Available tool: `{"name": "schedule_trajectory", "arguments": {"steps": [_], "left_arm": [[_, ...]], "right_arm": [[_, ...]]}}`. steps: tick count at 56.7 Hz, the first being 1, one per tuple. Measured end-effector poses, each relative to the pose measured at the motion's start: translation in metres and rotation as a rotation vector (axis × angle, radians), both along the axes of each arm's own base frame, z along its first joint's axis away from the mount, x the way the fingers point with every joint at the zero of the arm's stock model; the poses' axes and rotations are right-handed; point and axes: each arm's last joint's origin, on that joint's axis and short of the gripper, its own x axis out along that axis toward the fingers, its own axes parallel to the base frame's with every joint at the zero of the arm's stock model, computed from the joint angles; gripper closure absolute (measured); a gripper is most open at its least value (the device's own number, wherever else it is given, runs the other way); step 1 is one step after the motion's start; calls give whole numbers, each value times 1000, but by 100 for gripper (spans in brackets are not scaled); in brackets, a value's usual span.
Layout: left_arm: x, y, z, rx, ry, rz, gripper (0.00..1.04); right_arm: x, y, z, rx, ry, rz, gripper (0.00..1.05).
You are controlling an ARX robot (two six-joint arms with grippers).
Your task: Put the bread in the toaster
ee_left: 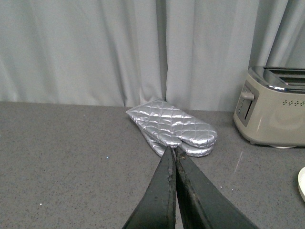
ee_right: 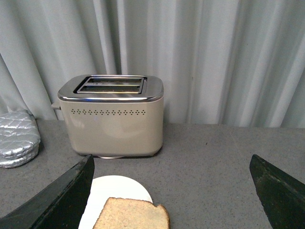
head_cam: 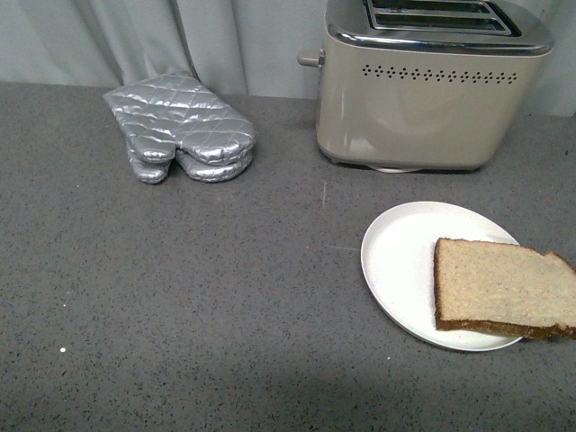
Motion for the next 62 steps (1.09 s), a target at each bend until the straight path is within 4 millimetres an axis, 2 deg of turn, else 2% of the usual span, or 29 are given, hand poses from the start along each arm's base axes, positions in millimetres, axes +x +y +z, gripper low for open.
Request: {"name": "schedule_trajectory", "arguments": {"steps": [10,23,26,33,39,44,50,62], "left_arm": [[0,0,0,0,0,0,99],[0,0,0,0,-1,0,61],[0,0,0,0,0,0,49],[0,0,0,0,0,0,27],[0,0,0,0,0,0,5],[0,0,0,2,0,0,7],[0,0,0,2,0,0,7],[0,0,0,2,0,0,7]], "right_arm": [[0,0,0,0,0,0,10],[0,0,0,-3,2,-3,10],[1,-1,-1,-56,112,-45,10],[21,-3,-3,-102,256,-14,10],[54,-11,-1,-74,366,18,10],[83,-21,-8,-22,495,50,10],[107,-32,-23,67,635,74,10],[140,-51,-55,246,874,109,10]]}}
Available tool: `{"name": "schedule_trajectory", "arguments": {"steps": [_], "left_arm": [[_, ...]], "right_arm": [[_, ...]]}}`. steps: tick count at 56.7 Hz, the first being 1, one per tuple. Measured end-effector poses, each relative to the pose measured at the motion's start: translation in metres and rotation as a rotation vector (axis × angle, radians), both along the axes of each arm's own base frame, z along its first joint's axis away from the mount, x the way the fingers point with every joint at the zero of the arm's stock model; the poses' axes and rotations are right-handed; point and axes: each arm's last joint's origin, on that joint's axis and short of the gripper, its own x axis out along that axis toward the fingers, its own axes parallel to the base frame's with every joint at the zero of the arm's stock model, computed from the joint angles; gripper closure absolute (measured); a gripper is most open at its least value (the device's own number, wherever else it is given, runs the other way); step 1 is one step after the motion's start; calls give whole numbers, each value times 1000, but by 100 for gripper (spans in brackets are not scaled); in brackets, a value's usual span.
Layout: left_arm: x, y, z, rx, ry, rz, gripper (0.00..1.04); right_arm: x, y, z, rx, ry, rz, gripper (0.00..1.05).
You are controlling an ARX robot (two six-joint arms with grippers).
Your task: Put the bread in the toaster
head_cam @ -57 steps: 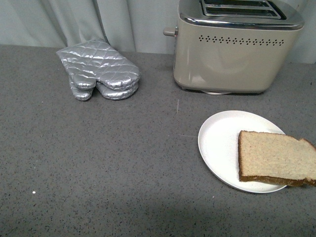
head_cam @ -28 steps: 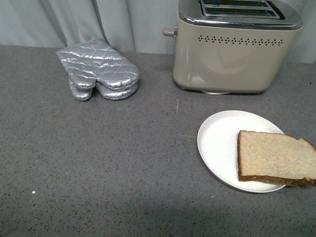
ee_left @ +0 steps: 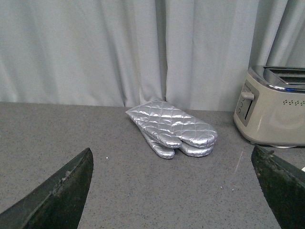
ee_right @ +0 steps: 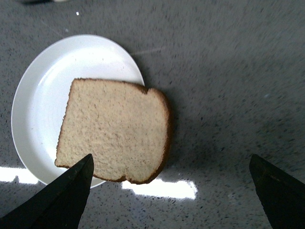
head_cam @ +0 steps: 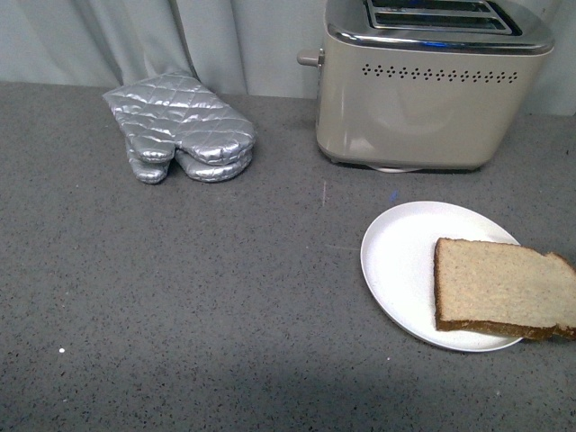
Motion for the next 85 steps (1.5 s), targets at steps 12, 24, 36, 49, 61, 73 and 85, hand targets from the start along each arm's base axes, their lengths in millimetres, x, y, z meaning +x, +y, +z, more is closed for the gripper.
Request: {"name": "schedule_trajectory", "arguments": {"steps": [12,24,36,49,61,73,85], "left_arm": [[0,0,0,0,0,0,7],[0,0,0,0,0,0,7],[0,0,0,0,0,0,7],[0,0,0,0,0,0,7],[0,0,0,0,0,0,7],[0,0,0,0,0,0,7],[0,0,0,0,0,0,7]], "right_arm": [[22,-8,-30,126,141,1,10],[35,-5,-50,197,210,-14,10],[46,4,-59,244,233,-30,16],[55,11,-63,251,261,-51,59],[55,12,-57,269,282,-71,97],[55,15,-33,334,254,-96,104],[49,27,-1,426,230,-149,104]]}}
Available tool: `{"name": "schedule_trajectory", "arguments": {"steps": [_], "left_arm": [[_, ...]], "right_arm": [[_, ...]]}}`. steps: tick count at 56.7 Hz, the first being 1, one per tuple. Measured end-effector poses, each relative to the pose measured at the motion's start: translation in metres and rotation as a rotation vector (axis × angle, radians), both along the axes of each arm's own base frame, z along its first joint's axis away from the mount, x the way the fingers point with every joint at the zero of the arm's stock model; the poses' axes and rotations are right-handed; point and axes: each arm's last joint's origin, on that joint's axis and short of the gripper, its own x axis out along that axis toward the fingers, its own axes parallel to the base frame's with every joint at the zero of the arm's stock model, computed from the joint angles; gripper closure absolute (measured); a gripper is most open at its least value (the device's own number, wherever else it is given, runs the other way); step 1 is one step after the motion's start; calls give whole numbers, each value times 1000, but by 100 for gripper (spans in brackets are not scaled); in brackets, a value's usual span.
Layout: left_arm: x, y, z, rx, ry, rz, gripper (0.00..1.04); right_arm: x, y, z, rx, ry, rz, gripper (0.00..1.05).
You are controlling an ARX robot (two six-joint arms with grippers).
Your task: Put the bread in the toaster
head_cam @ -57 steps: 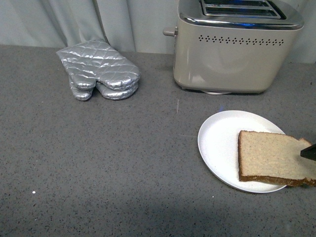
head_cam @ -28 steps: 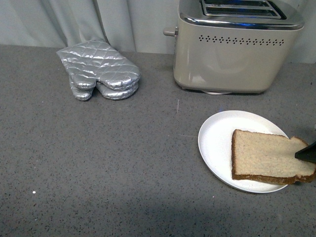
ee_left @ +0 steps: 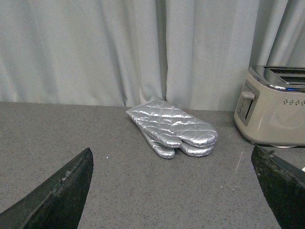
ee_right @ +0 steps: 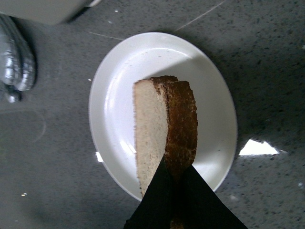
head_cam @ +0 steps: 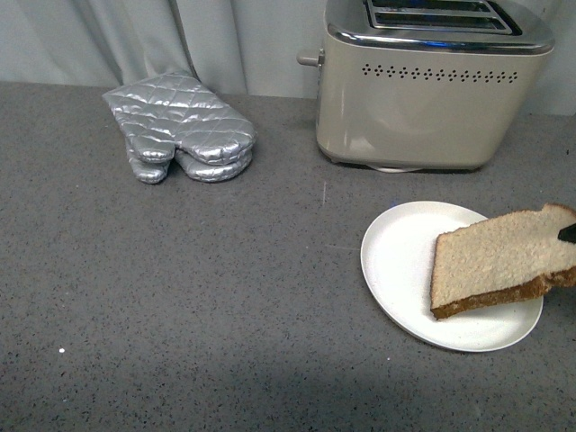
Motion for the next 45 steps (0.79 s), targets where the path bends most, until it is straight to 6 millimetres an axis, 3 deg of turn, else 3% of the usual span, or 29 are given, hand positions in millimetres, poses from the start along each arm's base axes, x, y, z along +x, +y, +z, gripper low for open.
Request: {"name": "schedule_trajectory", "arguments": {"steps": [12,22,32,45], "left_arm": [[0,0,0,0,0,0,7],[0,0,0,0,0,0,7],[0,0,0,0,0,0,7],[0,0,0,0,0,0,7]], "right_arm": [[-13,33,72,100,-61,-250,104],[-2,57,130,143,-193,-502,104],[19,75,162,167,-260,-684,104],[51,97,177,172,-247,-833,104]]}}
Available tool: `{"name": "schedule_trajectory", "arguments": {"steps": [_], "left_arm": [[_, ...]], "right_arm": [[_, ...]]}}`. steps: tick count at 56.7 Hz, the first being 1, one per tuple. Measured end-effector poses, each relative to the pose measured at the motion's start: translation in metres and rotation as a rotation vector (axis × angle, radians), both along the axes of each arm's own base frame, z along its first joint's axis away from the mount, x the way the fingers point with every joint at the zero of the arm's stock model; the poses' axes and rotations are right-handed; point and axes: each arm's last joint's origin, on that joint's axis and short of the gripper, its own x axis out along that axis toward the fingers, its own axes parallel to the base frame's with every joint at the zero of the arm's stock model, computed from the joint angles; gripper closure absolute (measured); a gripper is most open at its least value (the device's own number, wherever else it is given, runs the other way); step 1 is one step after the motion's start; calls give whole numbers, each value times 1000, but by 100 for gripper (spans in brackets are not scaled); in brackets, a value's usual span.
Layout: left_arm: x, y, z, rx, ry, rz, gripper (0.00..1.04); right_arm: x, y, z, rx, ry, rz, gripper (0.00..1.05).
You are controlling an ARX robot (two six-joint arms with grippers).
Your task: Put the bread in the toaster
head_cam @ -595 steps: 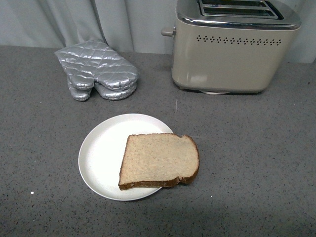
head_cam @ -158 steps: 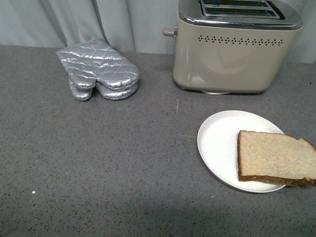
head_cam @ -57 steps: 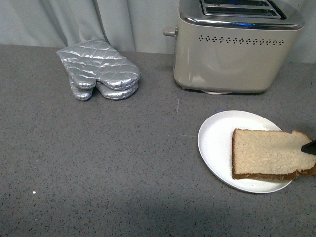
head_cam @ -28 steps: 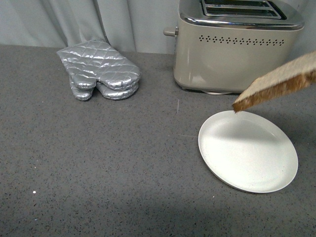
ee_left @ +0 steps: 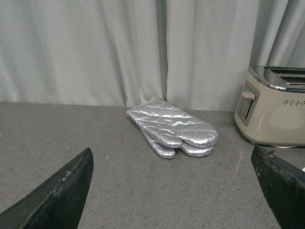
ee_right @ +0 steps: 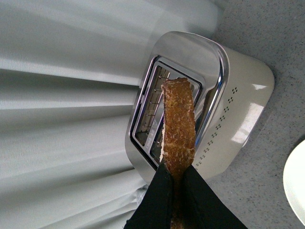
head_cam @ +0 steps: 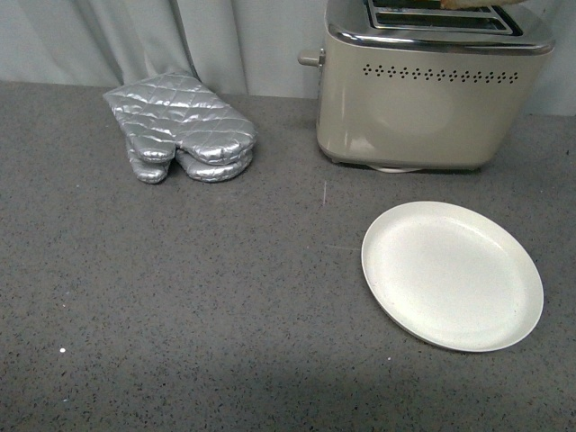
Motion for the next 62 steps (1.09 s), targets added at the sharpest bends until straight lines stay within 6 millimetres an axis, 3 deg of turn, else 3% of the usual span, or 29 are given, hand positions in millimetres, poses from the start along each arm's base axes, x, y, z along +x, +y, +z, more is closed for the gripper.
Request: {"name": "schedule_trajectory", "arguments": {"steps": [12,28,48,55,62], "left_arm": [[0,0,0,0,0,0,7],[0,0,0,0,0,0,7],[0,0,0,0,0,0,7],[0,0,0,0,0,0,7],[0,0,0,0,0,0,7]], "right_arm": [[34,21,-5,40,24,-71,104],[53,32,-16,54,61,-105,104],[76,33,-29,25,104,-115,103],[86,33,-30,-2,106,-67,82],[87,31,-23,-196,-7,-22,53]]}}
